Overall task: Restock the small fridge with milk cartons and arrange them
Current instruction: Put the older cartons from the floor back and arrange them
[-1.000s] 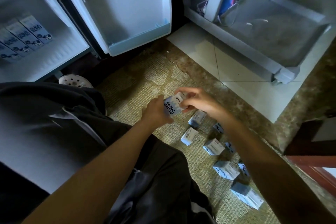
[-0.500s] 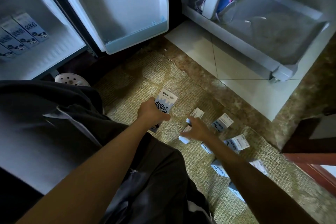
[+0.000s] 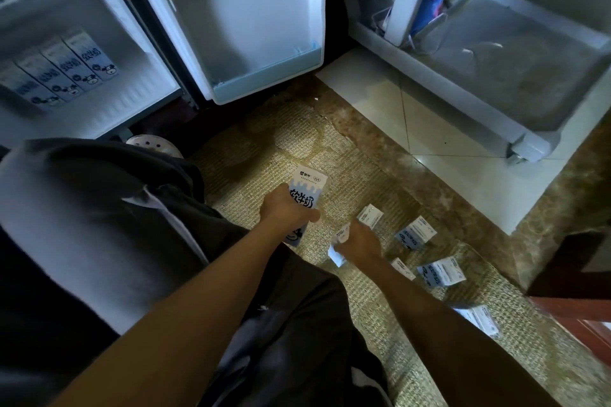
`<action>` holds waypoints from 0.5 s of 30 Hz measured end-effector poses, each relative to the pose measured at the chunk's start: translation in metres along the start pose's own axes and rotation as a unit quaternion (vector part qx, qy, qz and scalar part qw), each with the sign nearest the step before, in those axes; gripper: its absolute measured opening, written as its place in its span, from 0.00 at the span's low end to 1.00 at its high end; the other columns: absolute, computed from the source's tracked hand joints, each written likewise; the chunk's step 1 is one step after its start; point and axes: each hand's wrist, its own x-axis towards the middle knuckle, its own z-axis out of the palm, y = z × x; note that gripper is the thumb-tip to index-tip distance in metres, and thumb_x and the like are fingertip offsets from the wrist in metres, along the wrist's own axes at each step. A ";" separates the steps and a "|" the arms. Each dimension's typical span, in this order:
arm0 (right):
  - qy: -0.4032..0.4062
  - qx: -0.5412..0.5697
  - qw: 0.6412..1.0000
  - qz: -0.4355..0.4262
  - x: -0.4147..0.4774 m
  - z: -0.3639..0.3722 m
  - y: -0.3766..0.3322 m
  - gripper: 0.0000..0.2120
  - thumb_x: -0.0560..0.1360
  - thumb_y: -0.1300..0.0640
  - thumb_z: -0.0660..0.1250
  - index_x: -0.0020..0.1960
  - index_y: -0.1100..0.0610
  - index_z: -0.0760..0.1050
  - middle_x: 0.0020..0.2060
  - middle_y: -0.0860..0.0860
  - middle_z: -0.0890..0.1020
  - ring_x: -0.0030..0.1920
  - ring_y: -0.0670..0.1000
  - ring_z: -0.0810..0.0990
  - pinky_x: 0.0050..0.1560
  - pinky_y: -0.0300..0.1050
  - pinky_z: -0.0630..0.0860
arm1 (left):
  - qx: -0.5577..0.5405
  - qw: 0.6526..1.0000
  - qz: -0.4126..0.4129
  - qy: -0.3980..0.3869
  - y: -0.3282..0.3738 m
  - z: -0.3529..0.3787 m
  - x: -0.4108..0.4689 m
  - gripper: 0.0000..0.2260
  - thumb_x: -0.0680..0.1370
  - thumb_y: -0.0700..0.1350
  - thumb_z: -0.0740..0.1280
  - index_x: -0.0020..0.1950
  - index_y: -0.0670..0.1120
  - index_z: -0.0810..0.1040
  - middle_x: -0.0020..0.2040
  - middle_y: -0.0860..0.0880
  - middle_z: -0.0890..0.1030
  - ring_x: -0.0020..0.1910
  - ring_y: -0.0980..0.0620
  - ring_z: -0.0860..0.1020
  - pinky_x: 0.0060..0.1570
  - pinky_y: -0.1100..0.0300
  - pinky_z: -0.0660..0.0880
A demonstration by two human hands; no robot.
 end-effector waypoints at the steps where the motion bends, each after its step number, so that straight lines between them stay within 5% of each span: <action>1: 0.001 0.007 1.000 -0.007 0.000 -0.008 -0.006 0.28 0.72 0.49 0.70 0.64 0.63 0.66 0.60 0.58 0.77 0.60 0.58 0.77 0.56 0.48 0.74 | -0.018 1.000 -0.004 0.009 0.000 -0.002 -0.002 0.21 0.67 0.44 0.75 0.58 0.43 0.74 0.56 0.45 0.79 0.49 0.46 0.76 0.44 0.58 0.71; 10: 0.135 0.058 0.978 -0.152 -0.008 -0.105 -0.124 0.23 0.71 0.42 0.67 0.54 0.61 0.72 0.46 0.56 0.81 0.45 0.57 0.81 0.40 0.49 0.77 | -0.206 0.971 0.032 0.116 0.022 -0.075 -0.015 0.25 0.67 0.42 0.74 0.62 0.43 0.73 0.57 0.44 0.79 0.52 0.47 0.77 0.45 0.56 0.75; 15: 0.176 0.107 0.954 -0.219 -0.015 -0.155 -0.219 0.22 0.71 0.46 0.69 0.57 0.60 0.71 0.52 0.56 0.80 0.54 0.58 0.78 0.41 0.43 0.71 | -0.234 0.940 0.089 0.231 0.027 -0.159 -0.021 0.22 0.68 0.43 0.73 0.60 0.43 0.72 0.50 0.47 0.77 0.46 0.50 0.75 0.40 0.60 0.73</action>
